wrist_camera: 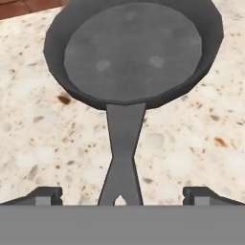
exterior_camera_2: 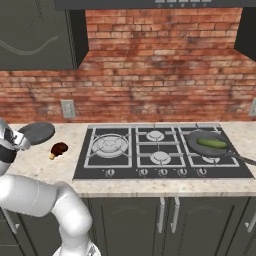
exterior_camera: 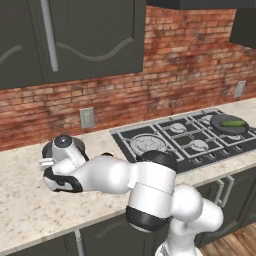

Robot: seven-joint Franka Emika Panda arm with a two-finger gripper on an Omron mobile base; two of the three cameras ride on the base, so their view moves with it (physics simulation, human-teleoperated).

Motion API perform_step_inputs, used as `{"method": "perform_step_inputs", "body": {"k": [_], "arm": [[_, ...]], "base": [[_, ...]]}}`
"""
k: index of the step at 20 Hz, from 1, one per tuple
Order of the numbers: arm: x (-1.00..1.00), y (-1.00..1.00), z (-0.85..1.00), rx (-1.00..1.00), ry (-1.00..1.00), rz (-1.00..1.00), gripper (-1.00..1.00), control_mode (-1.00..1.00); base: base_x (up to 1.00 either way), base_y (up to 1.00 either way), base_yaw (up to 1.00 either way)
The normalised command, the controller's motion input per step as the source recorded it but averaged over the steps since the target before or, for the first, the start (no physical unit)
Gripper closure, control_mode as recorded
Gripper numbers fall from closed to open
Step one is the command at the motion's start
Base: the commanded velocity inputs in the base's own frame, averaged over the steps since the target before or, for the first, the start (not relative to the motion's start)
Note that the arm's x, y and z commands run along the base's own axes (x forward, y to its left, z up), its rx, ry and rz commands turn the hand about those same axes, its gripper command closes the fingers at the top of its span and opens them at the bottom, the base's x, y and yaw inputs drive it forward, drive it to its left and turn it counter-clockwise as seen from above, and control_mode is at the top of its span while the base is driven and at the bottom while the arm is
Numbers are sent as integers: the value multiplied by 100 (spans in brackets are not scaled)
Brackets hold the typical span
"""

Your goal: Place both pans onto different burners. Then place the cucumber and the steak on different pans.

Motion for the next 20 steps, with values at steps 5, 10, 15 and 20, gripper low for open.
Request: {"method": "perform_step_inputs", "body": {"k": [5, 10, 15, 20], "arm": [[11, 0, -10, 0, 2, -3, -100, -100], [17, 11, -10, 0, 1, -2, -100, -100], [14, 15, -17, 0, 3, -3, -100, -100], [17, 18, -7, 0, 3, -3, 100, -100]], "base": [[0, 0, 0], [0, 0, 0], [0, 0, 0], [0, 0, 0]]}}
